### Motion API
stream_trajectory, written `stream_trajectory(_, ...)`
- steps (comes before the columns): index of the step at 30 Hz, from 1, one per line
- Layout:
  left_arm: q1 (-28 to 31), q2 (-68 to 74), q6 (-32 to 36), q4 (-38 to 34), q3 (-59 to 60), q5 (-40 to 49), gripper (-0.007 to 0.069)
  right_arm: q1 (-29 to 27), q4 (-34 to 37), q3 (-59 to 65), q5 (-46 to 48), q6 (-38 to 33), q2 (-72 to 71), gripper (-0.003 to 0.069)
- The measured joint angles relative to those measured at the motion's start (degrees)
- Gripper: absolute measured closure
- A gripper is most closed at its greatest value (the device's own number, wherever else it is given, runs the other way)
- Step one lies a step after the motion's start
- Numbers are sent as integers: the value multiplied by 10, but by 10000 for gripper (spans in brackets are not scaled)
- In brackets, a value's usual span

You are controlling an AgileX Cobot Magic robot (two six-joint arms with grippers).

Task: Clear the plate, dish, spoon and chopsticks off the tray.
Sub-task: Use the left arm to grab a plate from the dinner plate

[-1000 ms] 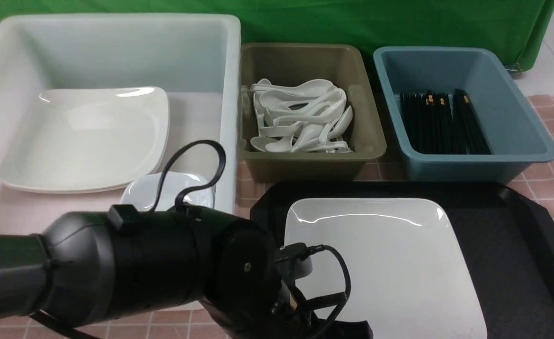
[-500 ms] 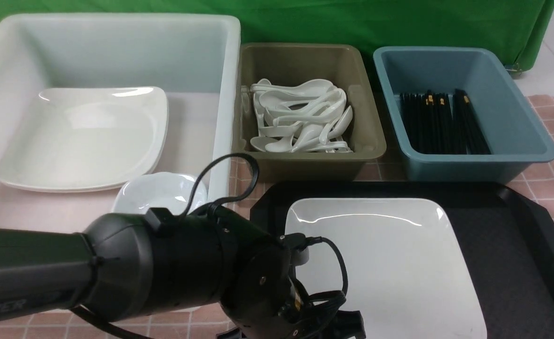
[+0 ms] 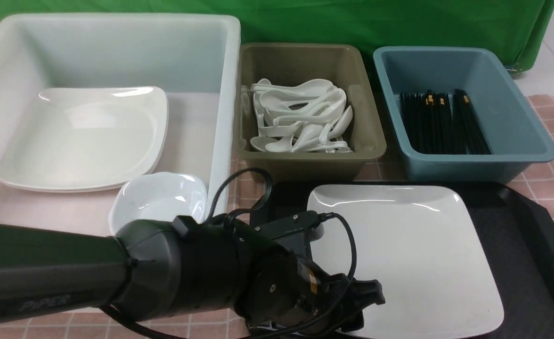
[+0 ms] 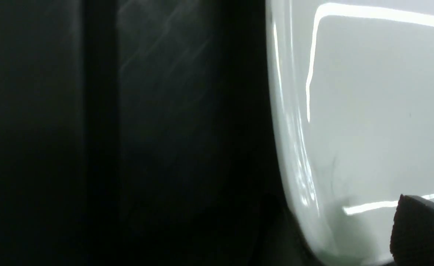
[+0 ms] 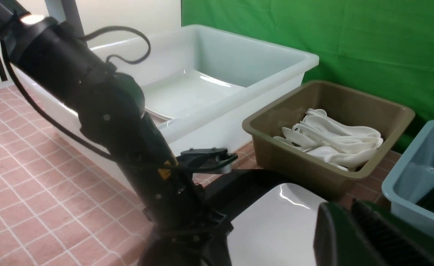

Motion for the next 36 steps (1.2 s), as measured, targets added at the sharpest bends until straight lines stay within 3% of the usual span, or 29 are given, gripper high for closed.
stream_trajectory(9,0,42,3,-34,-3,-117,249,0,0,0,0,0,0,533)
stream_trajectory(16,-1,47,3,-36,-3,-132,284,0,0,0,0,0,0,533)
stream_trajectory(20,-1,46,15,-35,-3,-120,465,0,0,0,0,0,0,526)
stream_trajectory(25,1,8,50,-32,-2,-115,572,0,0,0,0,0,0,524)
stream_trajectory(36,1,-106,83,-2,0,-75,608,0,0,0,0,0,0,512)
